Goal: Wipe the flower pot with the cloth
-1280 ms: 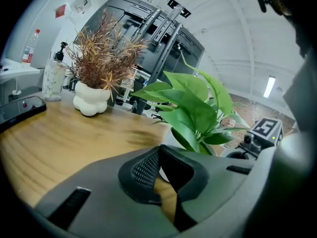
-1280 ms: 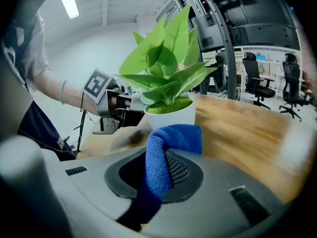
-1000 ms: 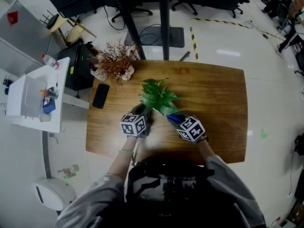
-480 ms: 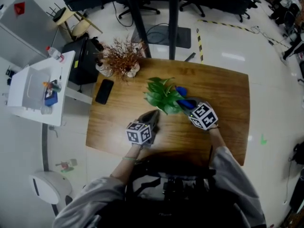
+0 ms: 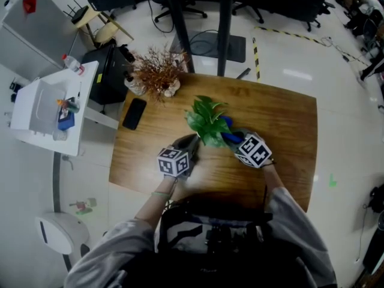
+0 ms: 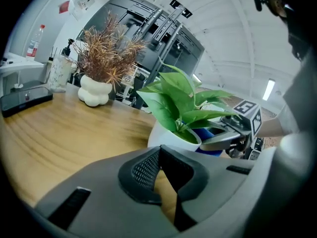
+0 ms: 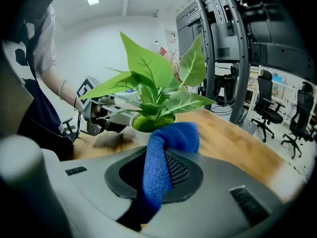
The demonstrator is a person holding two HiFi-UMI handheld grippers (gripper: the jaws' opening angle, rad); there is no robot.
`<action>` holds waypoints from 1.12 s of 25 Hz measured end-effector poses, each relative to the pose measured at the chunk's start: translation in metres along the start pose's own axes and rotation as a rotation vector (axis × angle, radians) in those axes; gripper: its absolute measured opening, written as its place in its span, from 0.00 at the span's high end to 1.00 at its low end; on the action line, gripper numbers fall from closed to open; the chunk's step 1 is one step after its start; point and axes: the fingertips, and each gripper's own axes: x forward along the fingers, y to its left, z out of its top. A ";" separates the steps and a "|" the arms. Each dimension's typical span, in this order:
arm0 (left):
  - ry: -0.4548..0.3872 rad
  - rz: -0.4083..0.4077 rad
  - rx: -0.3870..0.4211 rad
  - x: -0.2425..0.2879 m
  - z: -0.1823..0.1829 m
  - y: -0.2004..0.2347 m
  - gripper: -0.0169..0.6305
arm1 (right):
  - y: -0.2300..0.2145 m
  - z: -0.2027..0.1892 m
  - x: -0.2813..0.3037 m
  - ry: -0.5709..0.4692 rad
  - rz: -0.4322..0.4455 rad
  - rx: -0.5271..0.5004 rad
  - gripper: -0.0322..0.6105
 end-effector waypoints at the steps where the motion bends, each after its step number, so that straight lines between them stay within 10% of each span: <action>1: -0.003 0.008 0.001 0.000 0.003 0.005 0.97 | 0.006 0.000 0.002 0.001 0.008 0.005 0.86; 15: -0.034 0.056 -0.022 0.006 0.022 0.032 0.97 | 0.050 -0.019 0.030 -0.005 0.054 0.134 0.86; 28: -0.063 0.031 -0.145 -0.010 -0.007 -0.002 0.97 | -0.025 0.004 -0.003 -0.034 -0.065 0.020 0.86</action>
